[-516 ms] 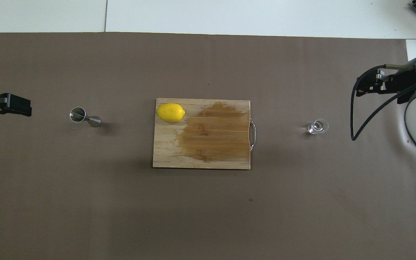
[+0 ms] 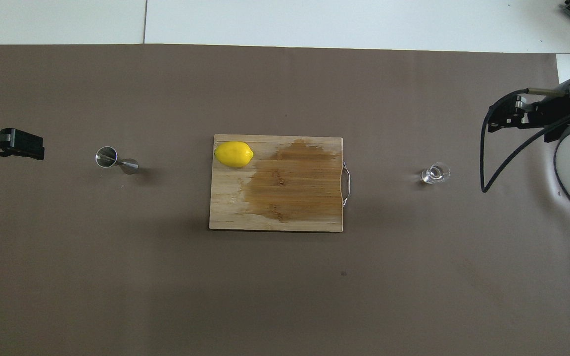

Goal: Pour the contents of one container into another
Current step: 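Open the left gripper and bring it into view, then move the open left gripper toward the small metal cup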

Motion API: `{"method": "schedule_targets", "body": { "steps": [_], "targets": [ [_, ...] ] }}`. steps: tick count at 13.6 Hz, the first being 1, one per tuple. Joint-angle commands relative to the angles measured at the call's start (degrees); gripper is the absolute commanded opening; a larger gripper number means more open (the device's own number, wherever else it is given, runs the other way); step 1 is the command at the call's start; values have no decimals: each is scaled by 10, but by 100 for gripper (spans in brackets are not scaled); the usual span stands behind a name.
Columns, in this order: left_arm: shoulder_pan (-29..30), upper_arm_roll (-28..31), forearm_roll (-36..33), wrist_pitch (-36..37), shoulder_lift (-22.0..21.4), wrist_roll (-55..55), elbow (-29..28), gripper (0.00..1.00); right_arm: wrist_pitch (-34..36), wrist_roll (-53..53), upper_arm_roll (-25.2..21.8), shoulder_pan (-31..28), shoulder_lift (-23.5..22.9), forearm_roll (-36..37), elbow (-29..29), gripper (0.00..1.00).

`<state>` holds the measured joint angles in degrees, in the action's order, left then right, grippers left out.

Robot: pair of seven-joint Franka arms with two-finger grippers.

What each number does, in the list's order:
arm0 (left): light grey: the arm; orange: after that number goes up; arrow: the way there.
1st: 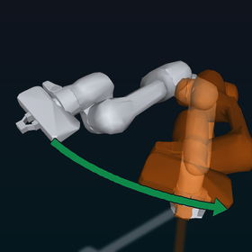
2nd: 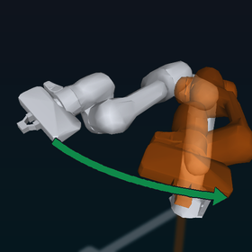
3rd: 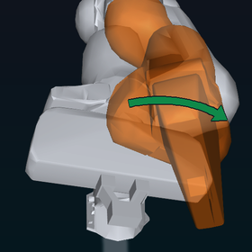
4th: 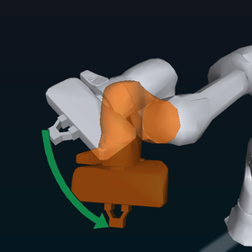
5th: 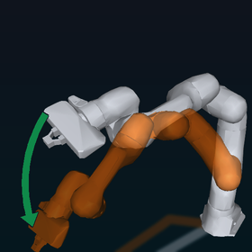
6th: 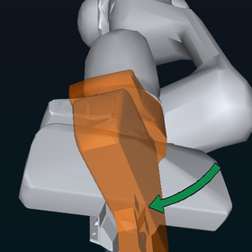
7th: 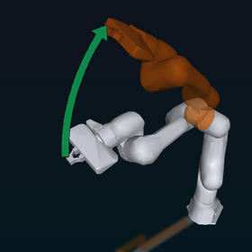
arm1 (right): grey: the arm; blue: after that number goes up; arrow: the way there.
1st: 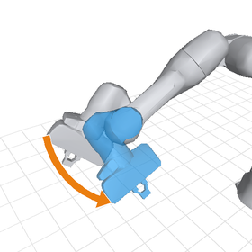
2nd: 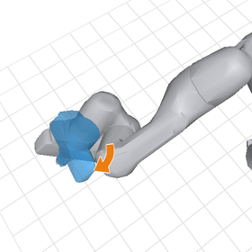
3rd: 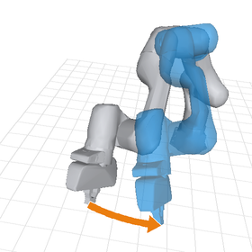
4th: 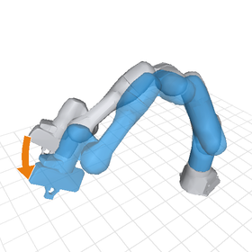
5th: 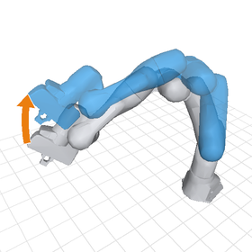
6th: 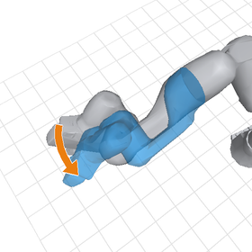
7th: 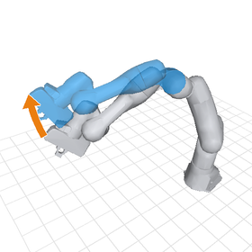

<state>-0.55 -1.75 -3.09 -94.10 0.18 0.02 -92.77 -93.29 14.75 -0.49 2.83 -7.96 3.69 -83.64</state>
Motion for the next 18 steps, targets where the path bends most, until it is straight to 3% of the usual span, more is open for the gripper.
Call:
{"method": "schedule_targets", "body": {
  "steps": [1,4,10,13,18],
  "targets": [
    [1,3,8,26,-9,-2,-2,100,-8,-18,0,-5,14,-17,-17,100],
    [7,11,82,65,4,39,19,100,-8,-17,0,-5,14,-17,-17,100],
    [89,3,203,186,158,120,176,100,-8,-17,1,-5,14,-17,-17,100],
    [129,-6,284,212,206,268,199,100,-8,-17,0,-5,14,-17,-17,100],
    [215,-72,394,209,277,457,214,100,-8,-18,0,-5,14,-17,-17,100]
  ]
}}
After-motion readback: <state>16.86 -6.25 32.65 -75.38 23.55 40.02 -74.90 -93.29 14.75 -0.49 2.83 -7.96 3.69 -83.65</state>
